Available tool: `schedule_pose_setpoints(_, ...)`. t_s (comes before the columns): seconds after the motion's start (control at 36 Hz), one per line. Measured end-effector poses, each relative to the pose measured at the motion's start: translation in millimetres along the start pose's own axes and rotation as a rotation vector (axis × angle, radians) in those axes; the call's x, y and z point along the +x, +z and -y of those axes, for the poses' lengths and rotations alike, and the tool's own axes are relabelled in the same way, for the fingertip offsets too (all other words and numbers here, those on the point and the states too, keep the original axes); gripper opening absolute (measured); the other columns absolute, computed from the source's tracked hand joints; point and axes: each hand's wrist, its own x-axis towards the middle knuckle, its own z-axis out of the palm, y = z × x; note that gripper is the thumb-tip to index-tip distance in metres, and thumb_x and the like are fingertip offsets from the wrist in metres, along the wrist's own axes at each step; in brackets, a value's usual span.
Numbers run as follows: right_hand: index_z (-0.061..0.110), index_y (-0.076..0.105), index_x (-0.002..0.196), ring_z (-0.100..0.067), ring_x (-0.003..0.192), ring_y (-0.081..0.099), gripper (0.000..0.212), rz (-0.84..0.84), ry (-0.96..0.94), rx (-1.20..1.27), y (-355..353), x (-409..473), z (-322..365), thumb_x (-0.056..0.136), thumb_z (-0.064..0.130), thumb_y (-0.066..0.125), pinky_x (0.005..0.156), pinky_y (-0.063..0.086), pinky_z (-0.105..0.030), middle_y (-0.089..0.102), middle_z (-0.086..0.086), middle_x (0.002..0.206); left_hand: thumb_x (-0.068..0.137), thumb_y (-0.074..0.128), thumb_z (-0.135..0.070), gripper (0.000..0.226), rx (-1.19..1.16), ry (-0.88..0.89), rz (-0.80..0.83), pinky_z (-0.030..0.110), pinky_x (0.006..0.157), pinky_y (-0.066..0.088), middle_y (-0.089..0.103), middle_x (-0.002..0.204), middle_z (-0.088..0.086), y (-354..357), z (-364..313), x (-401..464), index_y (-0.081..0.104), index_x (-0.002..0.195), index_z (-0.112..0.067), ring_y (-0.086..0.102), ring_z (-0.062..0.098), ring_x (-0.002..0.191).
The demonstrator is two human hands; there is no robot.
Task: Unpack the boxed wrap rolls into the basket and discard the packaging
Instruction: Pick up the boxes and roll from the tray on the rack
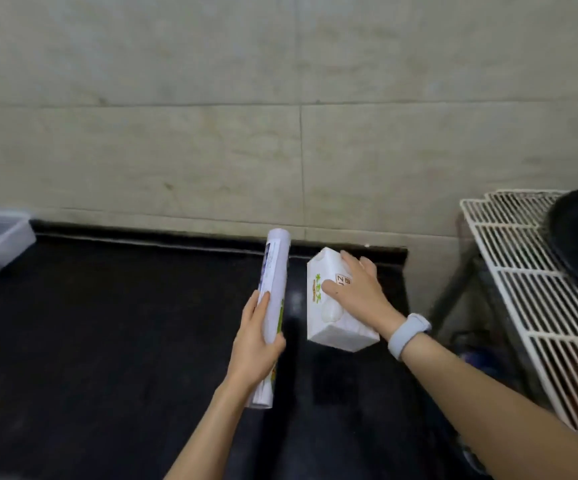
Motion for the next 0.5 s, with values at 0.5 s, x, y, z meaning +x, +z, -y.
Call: schedule_pose_setpoints(0.5,0.016,0.041,0.134,-0.031,0.141,0.011,0.045,-0.120,0.000,-0.387,111.9,72.3,-71.4,0.090,0.016,0.049,0.114,0.022,-0.040,0.010,-0.012,0.154,0.084,0.054,-0.015,0.074,0.240,-0.127,0.213,0.041,0.105,0.038,0.004,0.159,-0.003,24.3,113.5,79.1,0.017,0.147,-0.022,0.041,0.033,0.127)
